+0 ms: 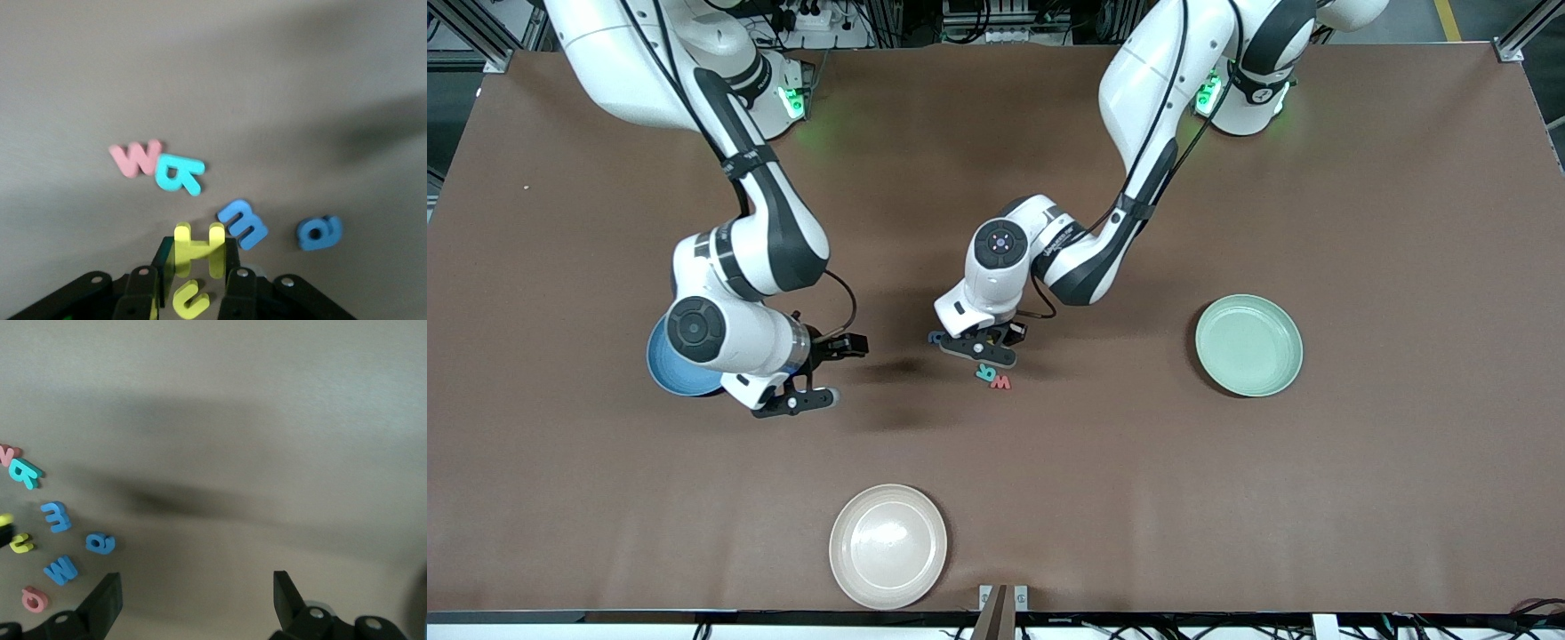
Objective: Sort upper and lower case letters into plates
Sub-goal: 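Place the H on the green plate while the right gripper reaches the u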
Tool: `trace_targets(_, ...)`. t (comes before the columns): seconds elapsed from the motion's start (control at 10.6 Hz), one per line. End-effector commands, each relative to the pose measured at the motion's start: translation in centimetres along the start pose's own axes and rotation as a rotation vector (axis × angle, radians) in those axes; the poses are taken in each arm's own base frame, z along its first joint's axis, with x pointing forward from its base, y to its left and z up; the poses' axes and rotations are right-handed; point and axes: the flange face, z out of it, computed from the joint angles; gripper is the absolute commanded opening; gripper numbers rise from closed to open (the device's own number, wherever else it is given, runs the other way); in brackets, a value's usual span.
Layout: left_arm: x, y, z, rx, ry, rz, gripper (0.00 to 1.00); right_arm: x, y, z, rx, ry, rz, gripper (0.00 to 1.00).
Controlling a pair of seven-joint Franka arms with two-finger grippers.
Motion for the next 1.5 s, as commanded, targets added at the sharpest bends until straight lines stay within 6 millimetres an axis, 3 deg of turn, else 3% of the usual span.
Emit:
trace_targets(0.0,3.1,-4.8,-8.6,0.017,0.002,-0.094,0.00,0.7,-3.2,1.1,-0.017,0.016,-0.076,1.00)
trace_targets(0.09,3.6,-7.4,-10.0,0.040,-0.027,-0.127,0.00,0.5,-5.1,2.3,-0.056,0.014,-0.142,1.00)
trace_targets(0.19,3.9,-11.1,-10.6,0.059,-0.053,-0.155,0.00,0.2,-8.8,3.2,-0.062,0.054,-0.200,1.00)
trace_targets(0.47,4.2,-22.6,-9.8,0.123,-0.109,-0.166,0.00,-1.5,-15.8,6.5,-0.060,0.104,-0.276,1.00)
trace_targets(0.66,3.3,-27.1,-9.1,0.152,-0.145,-0.187,0.00,-2.3,-18.2,8.3,-0.067,0.098,-0.260,1.00)
trace_targets(0.85,2.0,-31.8,-8.9,0.164,-0.183,-0.182,0.00,-3.2,-22.2,10.1,-0.092,0.105,-0.325,1.00)
trace_targets(1.03,0.9,-36.1,-7.6,0.166,-0.226,-0.207,0.00,-4.4,-23.9,12.2,-0.177,0.115,-0.309,1.00)
trace_targets(1.22,0.4,-39.4,-6.6,0.162,-0.251,-0.206,0.00,-5.5,-25.4,14.4,-0.192,0.110,-0.327,1.00)
trace_targets(1.41,-0.3,-40.8,-5.4,0.174,-0.278,-0.188,0.00,-5.8,-26.4,16.7,-0.180,0.134,-0.320,1.00)
